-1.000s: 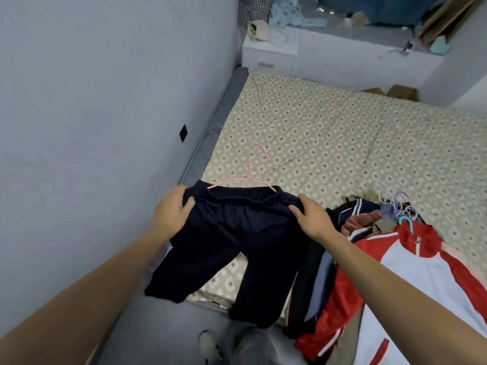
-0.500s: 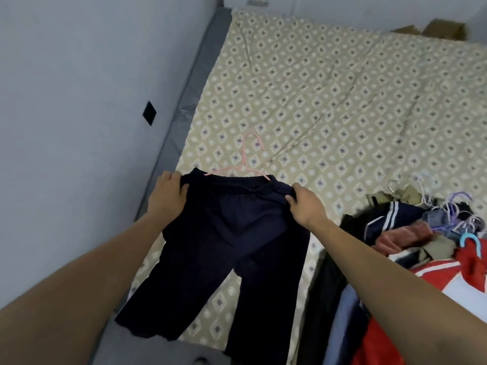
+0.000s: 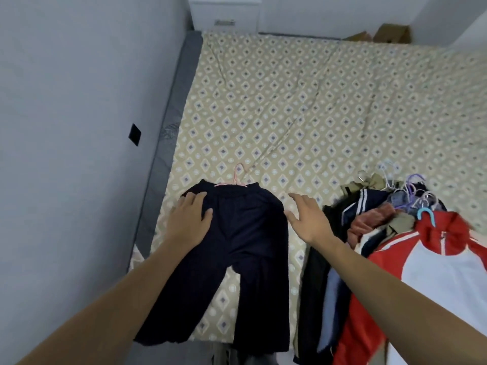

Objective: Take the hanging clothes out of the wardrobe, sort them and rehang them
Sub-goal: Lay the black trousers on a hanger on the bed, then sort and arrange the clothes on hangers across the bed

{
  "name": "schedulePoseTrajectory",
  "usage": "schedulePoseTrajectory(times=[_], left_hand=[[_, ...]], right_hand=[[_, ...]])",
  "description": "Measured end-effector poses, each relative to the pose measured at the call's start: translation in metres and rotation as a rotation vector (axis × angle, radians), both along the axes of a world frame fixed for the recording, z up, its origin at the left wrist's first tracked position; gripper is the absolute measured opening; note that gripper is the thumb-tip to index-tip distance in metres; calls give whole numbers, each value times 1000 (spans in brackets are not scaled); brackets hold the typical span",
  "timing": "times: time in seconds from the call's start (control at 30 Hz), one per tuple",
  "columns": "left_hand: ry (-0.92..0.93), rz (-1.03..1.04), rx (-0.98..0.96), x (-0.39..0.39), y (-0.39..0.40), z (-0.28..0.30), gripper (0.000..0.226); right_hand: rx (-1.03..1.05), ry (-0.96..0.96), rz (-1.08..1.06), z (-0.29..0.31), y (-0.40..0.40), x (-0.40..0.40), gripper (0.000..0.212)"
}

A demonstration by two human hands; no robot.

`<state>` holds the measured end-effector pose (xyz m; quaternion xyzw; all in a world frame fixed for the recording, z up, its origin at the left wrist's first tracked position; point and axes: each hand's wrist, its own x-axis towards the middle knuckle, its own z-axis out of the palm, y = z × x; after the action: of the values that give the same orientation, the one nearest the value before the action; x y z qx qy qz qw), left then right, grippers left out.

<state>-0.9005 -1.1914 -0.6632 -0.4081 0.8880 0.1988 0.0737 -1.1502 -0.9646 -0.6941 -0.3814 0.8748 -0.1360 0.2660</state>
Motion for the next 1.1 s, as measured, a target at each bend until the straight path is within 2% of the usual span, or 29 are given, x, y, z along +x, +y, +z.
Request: schedulePoseTrajectory(times=[0.13, 0.33, 0.6, 0.77, 0.9, 1.0, 1.1], left_hand=[[77, -146, -40, -9, 44, 50, 55], [88, -319, -73, -29, 114, 100, 59], [94, -519, -147, -63, 212, 110, 60], [124, -572, -116, -129, 291, 90, 58], [93, -580, -81, -202, 364, 62, 60], [20, -491, -8, -257, 410, 26, 64], [-39, -370, 81, -310, 437, -12, 57]], right_hand=[[-40, 77, -19, 51, 51, 27, 58], [-66, 171, -107, 105, 136, 60, 66], [-2, 269, -260, 139, 261, 41, 58], [22, 245, -334, 124, 349, -15, 63], [39, 204, -357, 87, 416, -98, 77], [70, 159, -351, 45, 453, -180, 66], [69, 135, -308, 10, 481, -245, 61]])
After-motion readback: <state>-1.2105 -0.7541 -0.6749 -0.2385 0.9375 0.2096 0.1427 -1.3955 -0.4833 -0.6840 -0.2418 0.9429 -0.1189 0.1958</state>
